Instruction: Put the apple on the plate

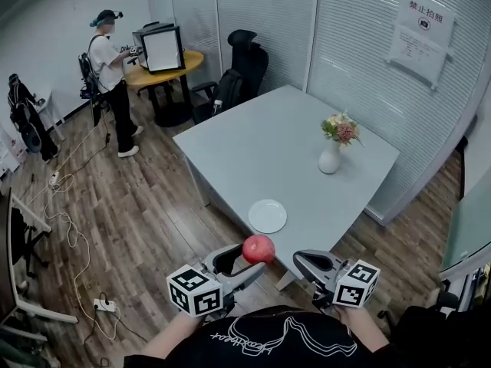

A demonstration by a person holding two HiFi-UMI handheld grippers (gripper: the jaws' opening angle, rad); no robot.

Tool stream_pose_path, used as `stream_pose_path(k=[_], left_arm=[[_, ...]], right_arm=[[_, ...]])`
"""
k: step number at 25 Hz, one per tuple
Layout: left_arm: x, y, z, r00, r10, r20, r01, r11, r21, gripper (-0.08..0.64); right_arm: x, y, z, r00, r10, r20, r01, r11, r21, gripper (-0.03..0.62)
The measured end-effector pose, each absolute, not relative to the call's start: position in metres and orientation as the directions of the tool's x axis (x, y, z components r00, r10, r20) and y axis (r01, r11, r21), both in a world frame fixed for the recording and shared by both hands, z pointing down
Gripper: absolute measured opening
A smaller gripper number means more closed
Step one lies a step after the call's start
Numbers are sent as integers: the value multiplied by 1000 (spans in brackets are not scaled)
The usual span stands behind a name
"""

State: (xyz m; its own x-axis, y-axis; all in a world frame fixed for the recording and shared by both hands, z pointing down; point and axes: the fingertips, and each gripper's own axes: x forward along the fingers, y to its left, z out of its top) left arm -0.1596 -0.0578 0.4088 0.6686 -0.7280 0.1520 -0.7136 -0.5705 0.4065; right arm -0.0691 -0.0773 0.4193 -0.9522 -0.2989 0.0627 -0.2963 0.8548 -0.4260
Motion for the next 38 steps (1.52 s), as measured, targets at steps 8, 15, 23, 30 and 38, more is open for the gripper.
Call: stream_pose_path(k=[8,15,23,30,38], left_arm=[[-185,-100,423,671,-725,155,-711,-569,414,304],[-173,-146,434,664,-721,197,-732,-572,370,302],[-162,-202,455,625,-729,280,-778,-550,304,302],[-143,-249,481,623,-705,338,-782,-553,288,304],[-126,-283,522,590,-681,434,-796,-580,171,304]], right_arm=[[-84,-106,439,-939,-328,100,-338,834,-437,9],[-72,-151,451,-929,-351,116,-364,810,-460,9],[-57,-205,458,-928,-357,107,-361,790,-496,9],[-40,-243,483,-919,-369,140,-384,750,-538,9],[-20,-266,502,-910,-390,140,-392,701,-596,9]])
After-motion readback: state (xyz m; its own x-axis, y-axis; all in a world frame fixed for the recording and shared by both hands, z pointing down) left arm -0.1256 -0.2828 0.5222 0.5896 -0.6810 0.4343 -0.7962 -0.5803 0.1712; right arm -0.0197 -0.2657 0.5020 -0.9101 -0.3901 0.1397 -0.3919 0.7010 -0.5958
